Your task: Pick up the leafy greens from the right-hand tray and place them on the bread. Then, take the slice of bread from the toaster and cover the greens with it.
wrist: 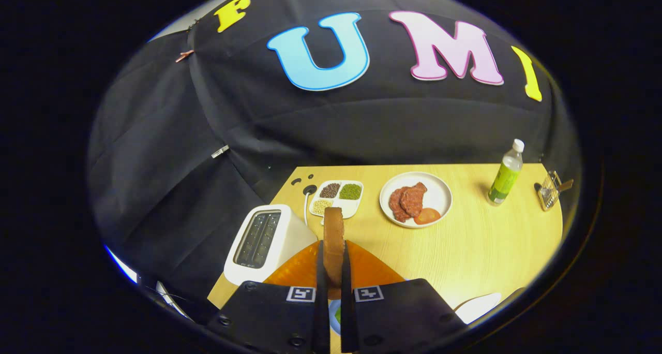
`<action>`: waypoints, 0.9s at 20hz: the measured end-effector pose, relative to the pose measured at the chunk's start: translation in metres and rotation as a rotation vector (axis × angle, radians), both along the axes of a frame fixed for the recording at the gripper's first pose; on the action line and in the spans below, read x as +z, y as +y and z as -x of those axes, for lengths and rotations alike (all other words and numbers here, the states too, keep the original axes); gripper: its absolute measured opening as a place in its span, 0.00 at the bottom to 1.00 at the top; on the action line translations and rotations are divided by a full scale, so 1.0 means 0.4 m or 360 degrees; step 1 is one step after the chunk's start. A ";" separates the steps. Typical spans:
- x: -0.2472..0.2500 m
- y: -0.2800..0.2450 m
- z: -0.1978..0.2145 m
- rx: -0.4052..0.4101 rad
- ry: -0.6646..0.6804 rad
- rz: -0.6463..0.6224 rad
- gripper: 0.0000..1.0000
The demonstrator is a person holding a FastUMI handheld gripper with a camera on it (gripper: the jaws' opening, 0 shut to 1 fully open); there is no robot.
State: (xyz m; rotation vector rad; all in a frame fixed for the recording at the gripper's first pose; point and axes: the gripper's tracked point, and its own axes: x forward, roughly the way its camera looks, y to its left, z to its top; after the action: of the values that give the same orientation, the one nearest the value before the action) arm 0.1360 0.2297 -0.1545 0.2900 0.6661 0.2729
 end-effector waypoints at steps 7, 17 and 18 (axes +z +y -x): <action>-0.184 -0.030 0.094 -0.0102 0.0231 -0.0120 0.13; -0.359 -0.062 0.184 -0.0210 0.0398 -0.0181 0.12; -0.365 -0.076 0.186 -0.0233 0.0406 -0.0184 0.14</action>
State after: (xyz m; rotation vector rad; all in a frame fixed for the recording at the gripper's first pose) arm 0.0615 0.1991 -0.3007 0.4875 0.8780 0.1350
